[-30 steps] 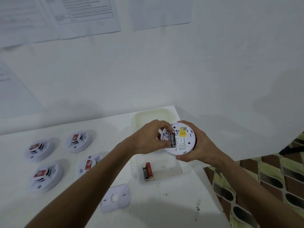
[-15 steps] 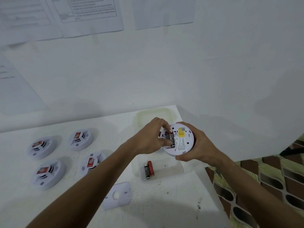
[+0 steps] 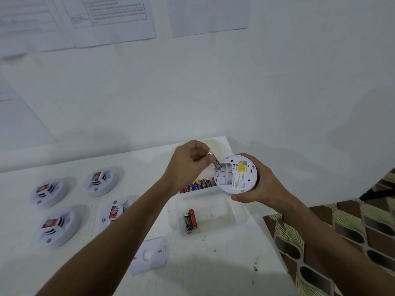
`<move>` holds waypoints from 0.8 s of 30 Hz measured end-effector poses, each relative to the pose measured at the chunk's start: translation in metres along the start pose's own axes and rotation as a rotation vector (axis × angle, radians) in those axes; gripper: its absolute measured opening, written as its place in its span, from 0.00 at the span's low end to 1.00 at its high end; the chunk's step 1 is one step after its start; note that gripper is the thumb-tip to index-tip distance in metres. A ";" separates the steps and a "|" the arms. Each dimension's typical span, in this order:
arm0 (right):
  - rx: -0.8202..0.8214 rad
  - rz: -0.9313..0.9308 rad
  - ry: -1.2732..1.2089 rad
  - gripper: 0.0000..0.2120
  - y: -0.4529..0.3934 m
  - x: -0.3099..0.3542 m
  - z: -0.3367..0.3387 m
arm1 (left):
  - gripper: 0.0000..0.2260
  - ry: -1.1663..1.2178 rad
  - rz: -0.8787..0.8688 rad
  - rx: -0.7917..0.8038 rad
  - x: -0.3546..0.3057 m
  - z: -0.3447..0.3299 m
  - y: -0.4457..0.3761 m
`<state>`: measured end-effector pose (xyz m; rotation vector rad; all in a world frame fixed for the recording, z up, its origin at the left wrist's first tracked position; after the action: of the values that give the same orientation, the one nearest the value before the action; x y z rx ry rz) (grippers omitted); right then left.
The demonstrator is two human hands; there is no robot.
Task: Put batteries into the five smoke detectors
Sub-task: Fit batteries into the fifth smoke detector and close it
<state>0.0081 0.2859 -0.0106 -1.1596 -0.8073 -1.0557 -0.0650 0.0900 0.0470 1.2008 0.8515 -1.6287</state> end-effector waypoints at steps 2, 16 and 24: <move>-0.013 -0.005 0.016 0.41 0.003 -0.001 0.007 | 0.06 -0.054 0.070 -0.071 0.013 0.010 -0.011; -0.052 -0.061 0.011 0.42 0.013 -0.013 0.018 | 0.11 -0.535 0.236 0.090 0.069 -0.028 -0.055; -0.021 -0.094 0.007 0.40 0.016 -0.017 0.016 | 0.15 -0.652 0.206 0.155 0.079 -0.033 -0.053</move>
<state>0.0181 0.3061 -0.0275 -1.1446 -0.8535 -1.1474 -0.1123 0.1171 -0.0371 0.7419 0.1864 -1.7759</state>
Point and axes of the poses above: each hand's wrist, its own y-axis away from the middle knuckle, its own z-axis out of the back of the hand, x = y × z, the point moved 4 cm from there along -y, towards the middle knuckle, and after that the axes turned 6 degrees about z, right-handed, at the moved point
